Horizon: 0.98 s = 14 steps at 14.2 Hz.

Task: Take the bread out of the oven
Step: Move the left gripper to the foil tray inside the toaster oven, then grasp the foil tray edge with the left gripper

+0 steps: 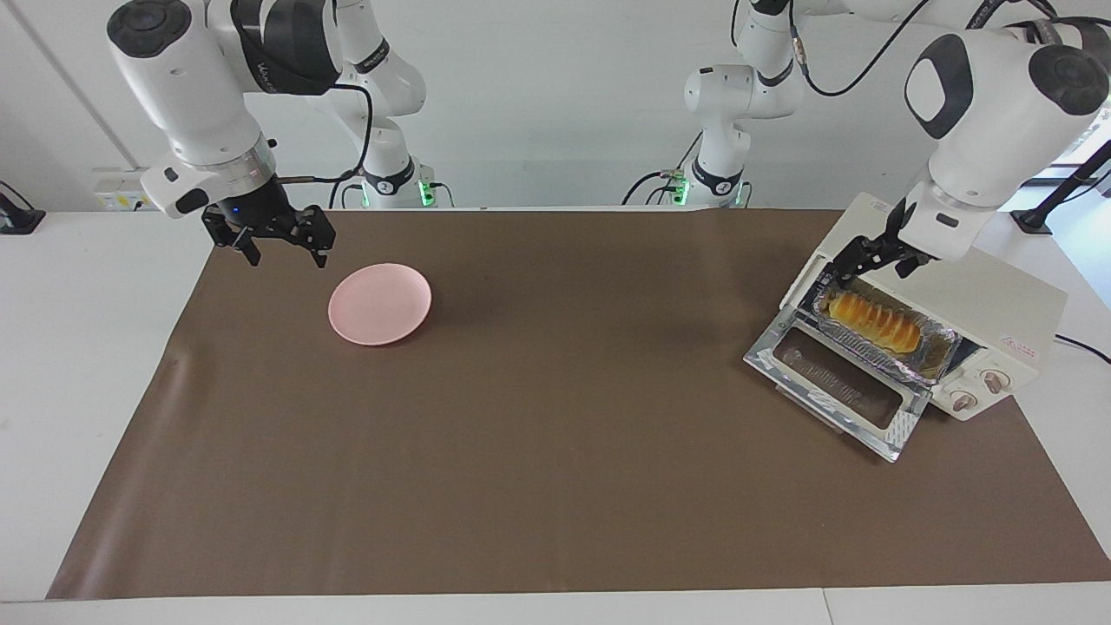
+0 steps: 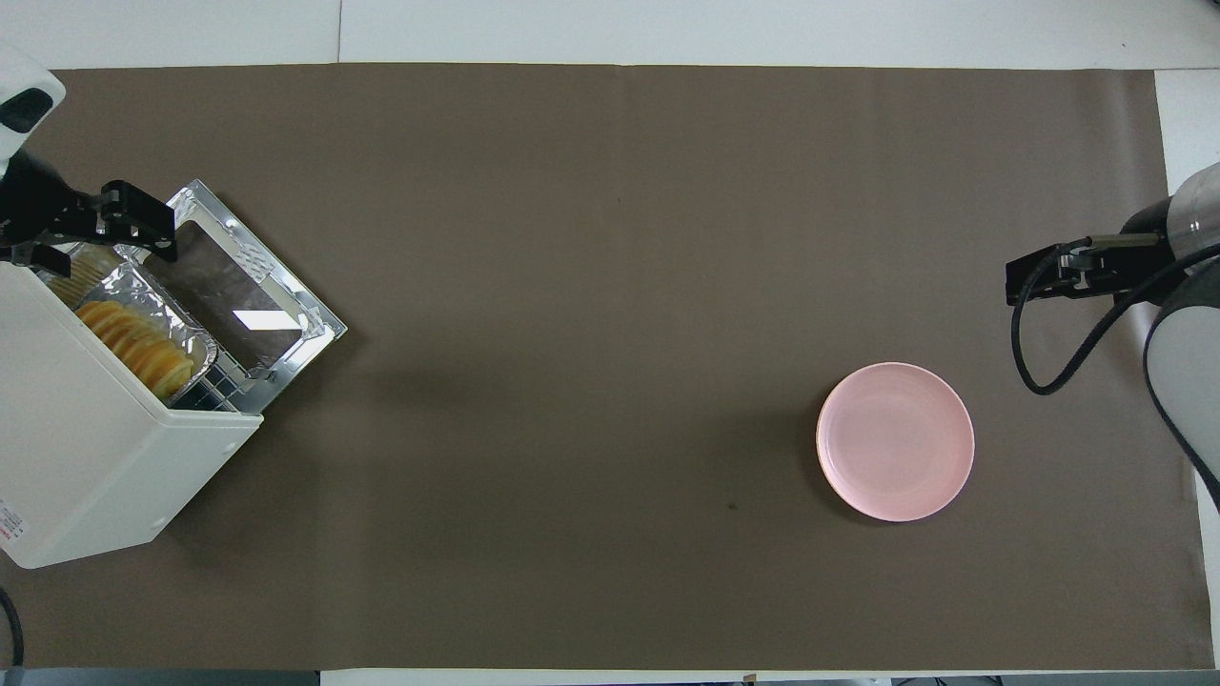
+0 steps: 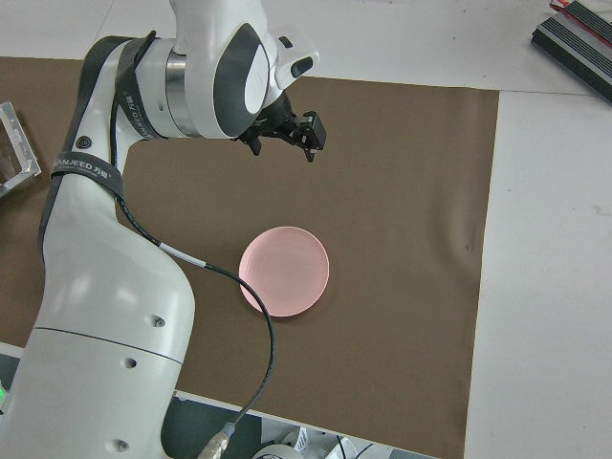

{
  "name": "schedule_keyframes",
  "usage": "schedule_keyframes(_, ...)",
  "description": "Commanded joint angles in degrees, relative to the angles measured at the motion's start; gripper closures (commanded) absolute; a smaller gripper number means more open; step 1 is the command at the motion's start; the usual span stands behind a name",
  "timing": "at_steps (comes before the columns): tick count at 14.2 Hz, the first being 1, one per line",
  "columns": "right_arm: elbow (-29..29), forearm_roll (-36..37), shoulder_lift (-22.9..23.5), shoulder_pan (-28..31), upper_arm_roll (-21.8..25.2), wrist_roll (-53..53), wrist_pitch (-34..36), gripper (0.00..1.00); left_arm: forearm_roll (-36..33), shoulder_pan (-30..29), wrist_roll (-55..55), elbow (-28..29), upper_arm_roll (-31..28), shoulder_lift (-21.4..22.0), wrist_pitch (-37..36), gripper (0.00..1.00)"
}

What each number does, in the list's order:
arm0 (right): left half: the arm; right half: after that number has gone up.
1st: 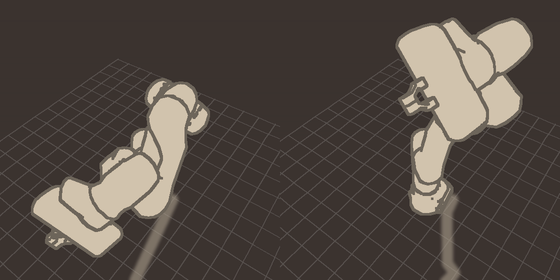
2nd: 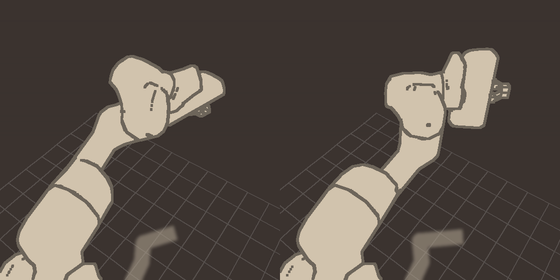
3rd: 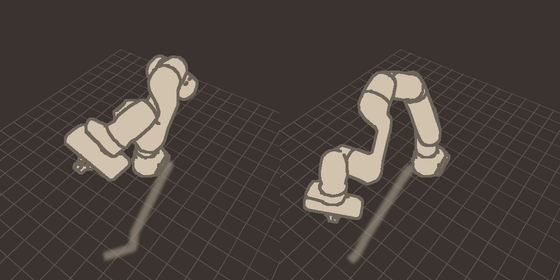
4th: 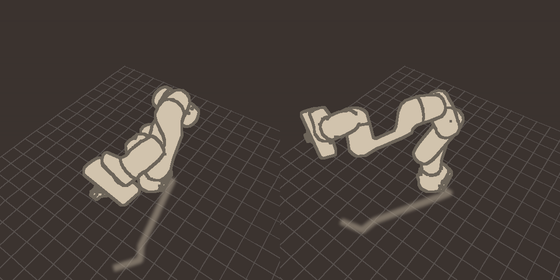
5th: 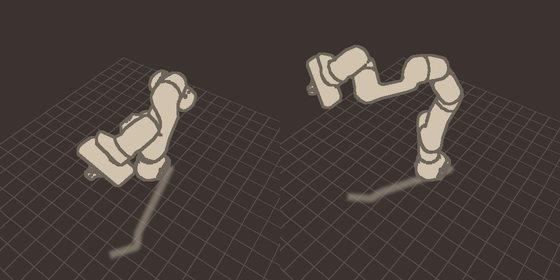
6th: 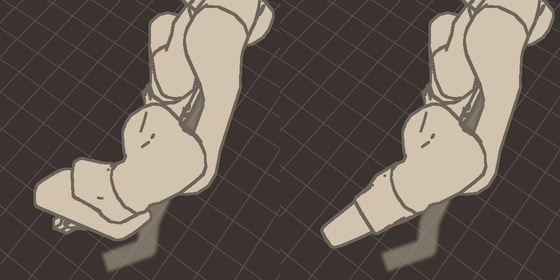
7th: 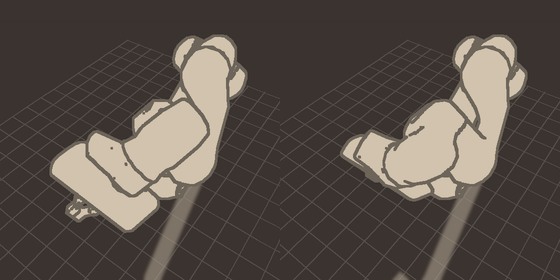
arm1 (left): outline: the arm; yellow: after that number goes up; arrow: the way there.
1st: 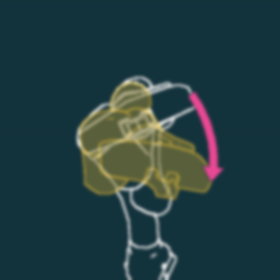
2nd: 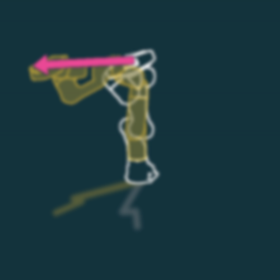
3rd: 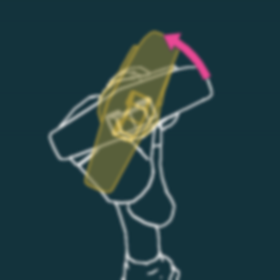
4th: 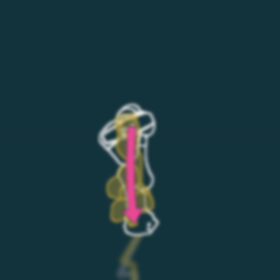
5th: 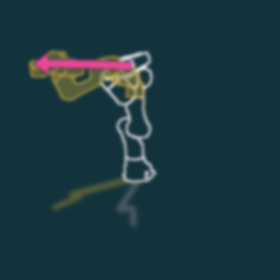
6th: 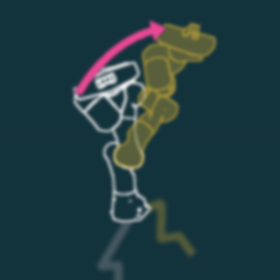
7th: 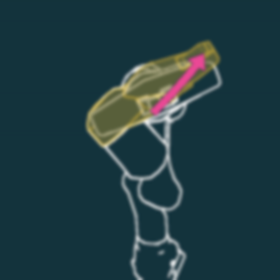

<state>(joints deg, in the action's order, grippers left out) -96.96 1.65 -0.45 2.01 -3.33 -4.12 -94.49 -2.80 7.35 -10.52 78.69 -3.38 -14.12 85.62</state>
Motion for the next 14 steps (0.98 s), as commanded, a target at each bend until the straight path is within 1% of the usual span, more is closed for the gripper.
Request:
schedule_keyframes(1, -0.9, 1.1, -0.9, 1.0, -0.8, 1.2, 0.2, 0.0, -3.0, 1.7, -10.0, -7.8, -0.1, -7.9, -1.1, 0.0)
schedule_keyframes(2, -0.9, 1.1, -0.9, 1.0, -0.8, 1.1, 0.2, 0.0, -2.9, 1.7, -13.3, -7.4, -0.1, -8.3, 1.4, 0.0)
schedule_keyframes(3, -0.9, 1.1, -0.9, 1.0, -0.8, 1.1, 0.2, 0.0, -3.1, 1.7, -15.0, -6.8, -0.1, -8.3, 2.3, 0.0)
schedule_keyframes(5, -0.9, 1.1, -0.9, 1.0, -0.8, 1.1, 0.2, 0.0, -3.8, 1.5, -19.4, -3.2, -0.2, -7.8, 4.9, 0.0)
schedule_keyframes(8, -0.9, 1.1, -0.9, 1.0, -0.8, 1.1, 0.2, 0.0, -7.4, 1.9, -28.7, 1.3, -0.1, -7.5, 7.7, 0.0)
schedule_keyframes(10, -0.9, 1.1, -0.9, 1.0, -0.8, 1.1, 0.2, 0.0, -7.5, 1.7, -30.4, 4.0, -0.1, -7.2, 9.7, 0.0)
schedule_keyframes(11, -0.9, 1.1, -0.9, 1.0, -0.8, 1.2, 0.2, 0.0, -7.7, 1.2, -30.4, 6.1, -0.1, -6.8, 11.5, 0.0)
schedule_keyframes(12, -0.9, 1.1, -0.9, 1.0, -0.8, 1.1, 0.2, 0.0, -10.0, 1.3, -30.3, 13.3, -0.1, -3.9, 17.1, 0.0)
schedule_keyframes(13, -0.9, 1.1, -0.9, 1.0, -0.8, 1.1, 0.2, 0.0, -11.9, 1.5, -30.2, 17.4, -0.1, -2.2, 19.6, 0.0)
schedule_keyframes(14, -0.9, 1.1, -0.9, 1.0, -0.8, 1.1, 0.2, 0.0, -13.1, 1.4, -29.8, 18.9, -0.1, -1.8, 20.2, 0.0)
